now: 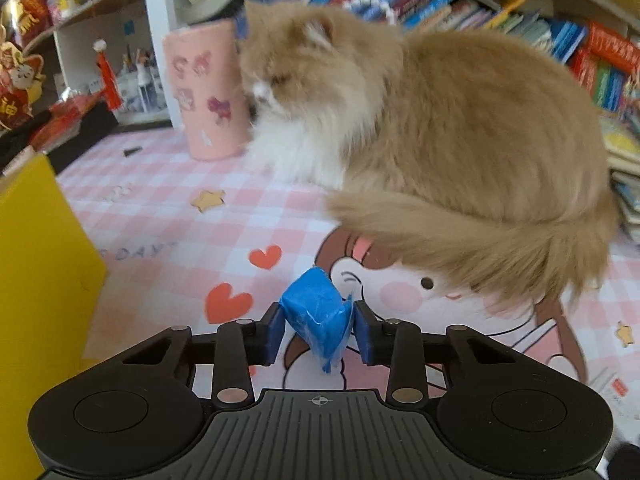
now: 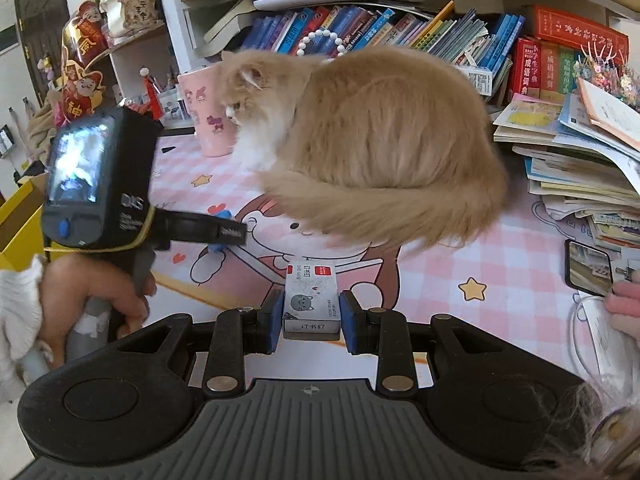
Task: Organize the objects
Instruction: 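Carry the blue bag and white box with both tools over the yellow box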
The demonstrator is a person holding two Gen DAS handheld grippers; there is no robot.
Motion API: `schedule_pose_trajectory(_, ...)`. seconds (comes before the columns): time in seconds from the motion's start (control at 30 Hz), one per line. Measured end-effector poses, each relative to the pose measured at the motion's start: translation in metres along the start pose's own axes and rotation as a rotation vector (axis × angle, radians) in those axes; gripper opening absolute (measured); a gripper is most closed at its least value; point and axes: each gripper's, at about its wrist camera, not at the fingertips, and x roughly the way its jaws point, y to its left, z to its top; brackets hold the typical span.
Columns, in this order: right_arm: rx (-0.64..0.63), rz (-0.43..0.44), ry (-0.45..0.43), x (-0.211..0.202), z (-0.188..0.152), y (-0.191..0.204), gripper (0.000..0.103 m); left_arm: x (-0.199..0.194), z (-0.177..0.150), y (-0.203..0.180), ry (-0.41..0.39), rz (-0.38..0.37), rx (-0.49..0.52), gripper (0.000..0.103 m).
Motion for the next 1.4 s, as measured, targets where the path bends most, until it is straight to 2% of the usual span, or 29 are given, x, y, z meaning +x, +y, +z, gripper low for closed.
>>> schedule_pose_trajectory(0.13,0.002,-0.006,0.002,-0.007,-0.005,0.005,0.028,-0.034,-0.007,0.009,-0.051,-0.033,0.016,0.034)
schedule_pose_trajectory(0.27,0.003,-0.026,0.014,-0.011,-0.013,0.012,0.027,-0.061,-0.022,0.020,-0.063,-0.061,0.011,0.034)
schedule_pose_trajectory(0.6,-0.009,-0.051,0.078,-0.028,-0.040,0.052,0.028,-0.130,-0.080,0.050,-0.041,-0.133,0.041,0.034)
schedule_pose_trajectory(0.77,0.000,-0.036,0.124,-0.036,-0.056,0.079,0.028,-0.154,-0.105,0.071,-0.016,-0.152,0.022,0.034)
schedule_pose_trajectory(0.9,-0.014,-0.040,0.123,-0.042,-0.062,0.103,0.028,-0.168,-0.121,0.088,0.002,-0.167,0.016,0.034)
schedule_pose_trajectory(1.4,-0.096,0.020,0.101,-0.060,-0.082,0.206,0.028,-0.216,-0.156,0.173,-0.016,-0.124,-0.018,0.033)
